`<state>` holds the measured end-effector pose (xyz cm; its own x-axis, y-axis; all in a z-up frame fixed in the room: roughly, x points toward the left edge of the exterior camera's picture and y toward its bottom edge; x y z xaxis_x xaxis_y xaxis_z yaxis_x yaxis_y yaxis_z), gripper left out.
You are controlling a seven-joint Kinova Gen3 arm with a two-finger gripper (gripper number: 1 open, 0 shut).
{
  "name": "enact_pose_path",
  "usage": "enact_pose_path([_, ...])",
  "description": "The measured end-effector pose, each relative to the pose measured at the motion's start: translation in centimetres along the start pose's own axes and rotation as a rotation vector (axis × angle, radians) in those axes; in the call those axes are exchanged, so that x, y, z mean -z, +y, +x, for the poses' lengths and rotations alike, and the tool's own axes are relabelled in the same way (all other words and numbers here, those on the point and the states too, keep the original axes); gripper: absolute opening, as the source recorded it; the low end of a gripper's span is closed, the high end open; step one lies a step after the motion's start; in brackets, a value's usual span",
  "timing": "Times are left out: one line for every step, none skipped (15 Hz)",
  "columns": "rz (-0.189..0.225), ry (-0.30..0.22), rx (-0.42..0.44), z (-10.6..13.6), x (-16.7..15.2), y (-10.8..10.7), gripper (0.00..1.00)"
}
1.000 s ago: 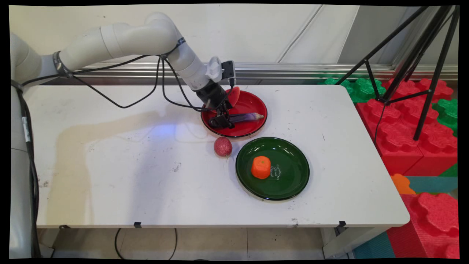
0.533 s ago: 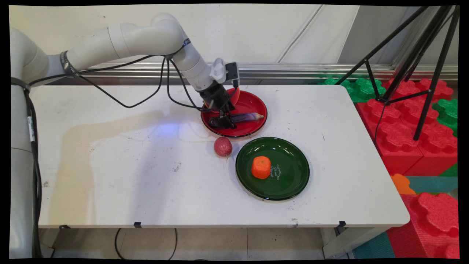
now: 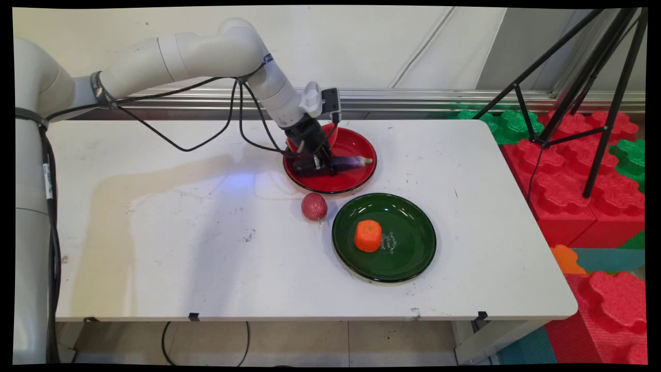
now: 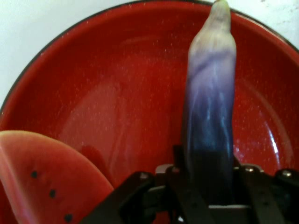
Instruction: Place the picked object on the table
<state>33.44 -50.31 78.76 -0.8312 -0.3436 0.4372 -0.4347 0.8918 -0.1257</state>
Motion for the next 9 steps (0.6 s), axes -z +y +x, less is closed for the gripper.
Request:
enact_pose_path([0.0,0.001,-0.001,0.1,0.0,-0.04,0.0])
enact_pose_path([0.0,0.002,-0.001,0.16,0.01,-0.07,0.0])
enact_pose_path([0.001,0.003,0.0,0.2,0.05,-0.1,0.0])
enact_pose_path([0.002,0.004,0.0,0.25,0.09,-0.13,0.0])
enact_pose_path([0.003,0.007,0.001,0.32,0.19,-0.18,0.0])
enact_pose_path([0.006,0.01,0.002,0.4,0.33,-0.22,0.0])
enact_pose_path([0.008,0.014,0.004,0.45,0.54,-0.27,0.0])
enact_pose_path([0.01,0.018,0.006,0.47,0.74,-0.27,0.0])
enact_pose_path([0.011,0.021,0.008,0.48,0.9,-0.26,0.0])
